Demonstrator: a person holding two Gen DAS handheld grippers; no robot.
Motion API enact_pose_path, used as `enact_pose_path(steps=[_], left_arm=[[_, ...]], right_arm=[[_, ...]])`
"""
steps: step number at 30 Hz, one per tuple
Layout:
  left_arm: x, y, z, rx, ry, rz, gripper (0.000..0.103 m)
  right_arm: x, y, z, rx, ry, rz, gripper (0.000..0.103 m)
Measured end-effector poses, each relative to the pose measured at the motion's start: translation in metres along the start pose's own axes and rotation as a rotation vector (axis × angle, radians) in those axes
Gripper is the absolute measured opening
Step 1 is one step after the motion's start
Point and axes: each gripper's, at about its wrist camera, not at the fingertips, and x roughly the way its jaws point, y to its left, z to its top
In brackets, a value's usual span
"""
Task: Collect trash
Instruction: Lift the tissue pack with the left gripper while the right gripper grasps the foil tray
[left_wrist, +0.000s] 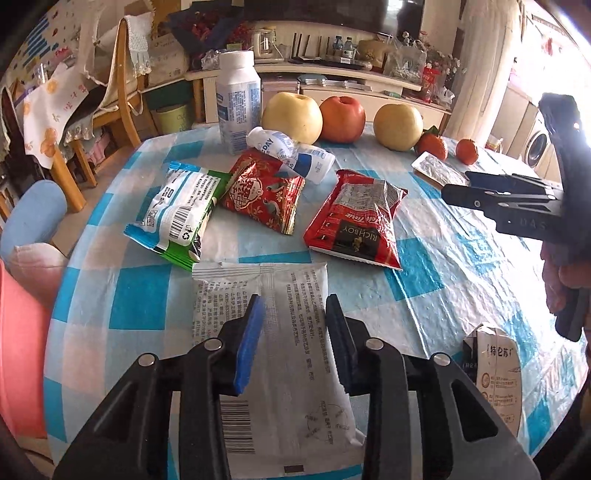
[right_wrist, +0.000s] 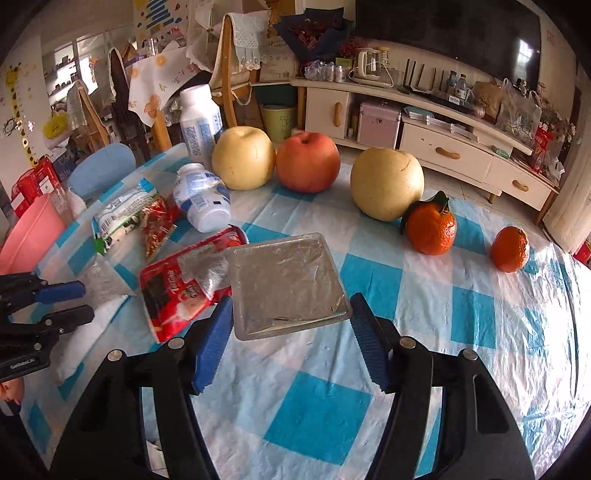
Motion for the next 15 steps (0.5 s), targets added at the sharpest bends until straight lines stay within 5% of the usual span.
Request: enact_pose_path(steps=[1,3,4,5,12,15], left_arm=[[-0.001,0.003,0.000,-0.008,0.004,-0.011,0.037],[-0.002,0.009,-0.001,-0.017,0.012,-0.005,0.059],[-0.004,0.011,-0.001,-0.020,0.013,0.001,0.086],[-0.004,0.012,-0.002,-0.013,0.020,-0.004,0.095],[0.021,0.012,-0.012,0.001,0.146,0.061,0.096],[0.025,0.007,-0.012,0.013,0.134,0.079,0.095]], right_arm=[[-0.005,0.004,0.001,0.005,-0.008,0.007,0.065],[-0.013,0.013,0.003,0.013,-0.022,0.020,0.065],[-0.017,0.018,0.002,0.013,-0.029,0.027,0.065],[-0.021,0.023,0.001,0.010,-0.035,0.032,0.065],[-0.034,0.053,-0.016,-0.003,-0.024,0.050,0.065],[-0.038,0.060,-0.024,0.011,-0.020,0.047,0.065]])
